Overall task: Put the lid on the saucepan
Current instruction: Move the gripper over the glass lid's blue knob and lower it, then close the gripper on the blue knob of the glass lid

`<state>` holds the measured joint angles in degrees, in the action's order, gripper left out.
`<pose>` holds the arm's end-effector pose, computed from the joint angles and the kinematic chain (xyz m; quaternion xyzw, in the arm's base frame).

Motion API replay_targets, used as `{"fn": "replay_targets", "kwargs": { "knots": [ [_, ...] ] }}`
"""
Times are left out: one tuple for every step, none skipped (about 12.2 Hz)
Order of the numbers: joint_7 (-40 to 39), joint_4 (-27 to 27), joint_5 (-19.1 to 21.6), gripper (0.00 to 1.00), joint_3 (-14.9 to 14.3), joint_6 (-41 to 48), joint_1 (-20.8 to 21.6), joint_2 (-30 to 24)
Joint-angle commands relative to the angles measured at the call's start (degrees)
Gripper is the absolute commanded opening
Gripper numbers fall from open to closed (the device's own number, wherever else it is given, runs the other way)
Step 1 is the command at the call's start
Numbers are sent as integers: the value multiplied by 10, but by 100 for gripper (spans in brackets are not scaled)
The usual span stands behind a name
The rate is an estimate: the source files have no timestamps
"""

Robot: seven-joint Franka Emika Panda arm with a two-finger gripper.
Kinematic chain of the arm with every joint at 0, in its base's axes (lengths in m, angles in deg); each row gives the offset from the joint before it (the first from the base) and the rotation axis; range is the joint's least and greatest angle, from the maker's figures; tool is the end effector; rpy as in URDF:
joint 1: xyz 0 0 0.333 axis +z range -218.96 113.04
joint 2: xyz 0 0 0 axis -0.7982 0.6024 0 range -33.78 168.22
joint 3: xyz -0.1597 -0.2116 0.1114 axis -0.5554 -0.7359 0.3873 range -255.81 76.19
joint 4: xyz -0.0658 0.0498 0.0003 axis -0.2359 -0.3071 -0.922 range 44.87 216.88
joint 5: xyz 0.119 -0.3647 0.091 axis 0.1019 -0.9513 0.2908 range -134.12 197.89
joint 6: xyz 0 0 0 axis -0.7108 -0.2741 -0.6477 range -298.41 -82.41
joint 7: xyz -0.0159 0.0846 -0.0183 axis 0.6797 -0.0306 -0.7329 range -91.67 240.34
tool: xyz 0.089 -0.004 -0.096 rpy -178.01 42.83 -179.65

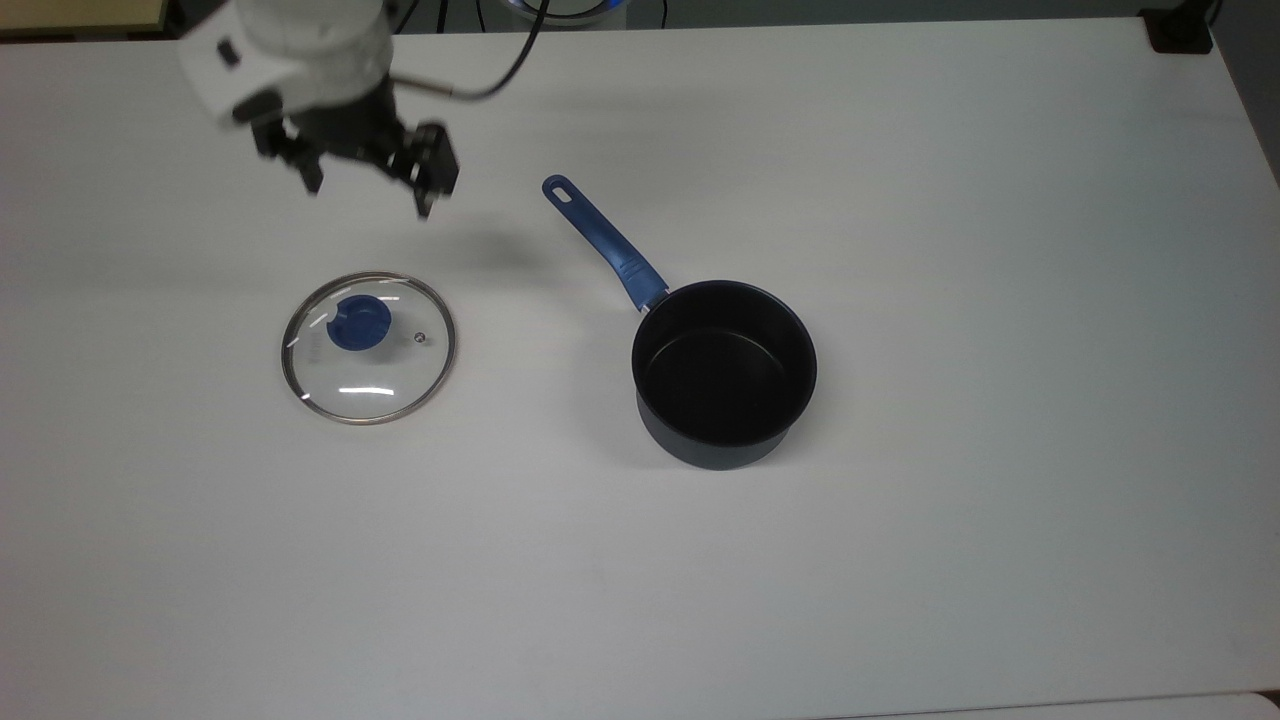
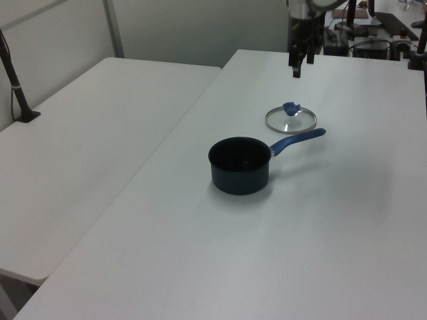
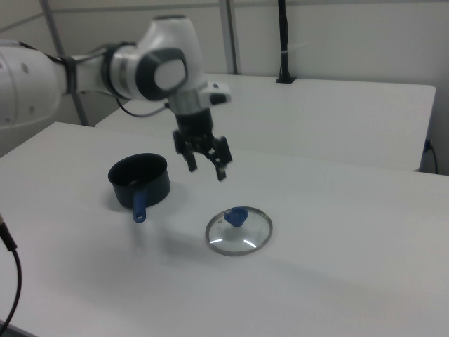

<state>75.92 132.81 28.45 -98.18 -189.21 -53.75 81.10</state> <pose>0.6223 -0.1002 0.4375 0.9954 -0.0833 -0.0020 0.0464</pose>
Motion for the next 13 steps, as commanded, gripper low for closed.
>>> {"fn": "replay_targets", "kwargs": {
  "knots": [
    [30, -5, 11, 100, -3, -56, -17, 68],
    [68, -5, 11, 100, -3, -76, -22, 89],
    [102, -4, 10, 100, -2, -101, -28, 102],
    [110, -2, 10, 100, -2, -117, -29, 110],
    [105, -3, 4, 100, -2, -120, -28, 120],
    [105, -4, 4, 100, -2, -133, -29, 133],
    [105, -3, 4, 100, -1, -150, -28, 142],
    [105, -4, 6, 100, -1, -157, -29, 149],
    [105, -4, 10, 95, -1, -157, -29, 154],
    [105, -5, 12, 89, -1, -157, -28, 156],
    [105, -5, 12, 82, 2, -157, -27, 156],
    [104, -5, 12, 73, 3, -157, -26, 159],
    [100, -6, 12, 65, 3, -156, -26, 158]
  ]
}}
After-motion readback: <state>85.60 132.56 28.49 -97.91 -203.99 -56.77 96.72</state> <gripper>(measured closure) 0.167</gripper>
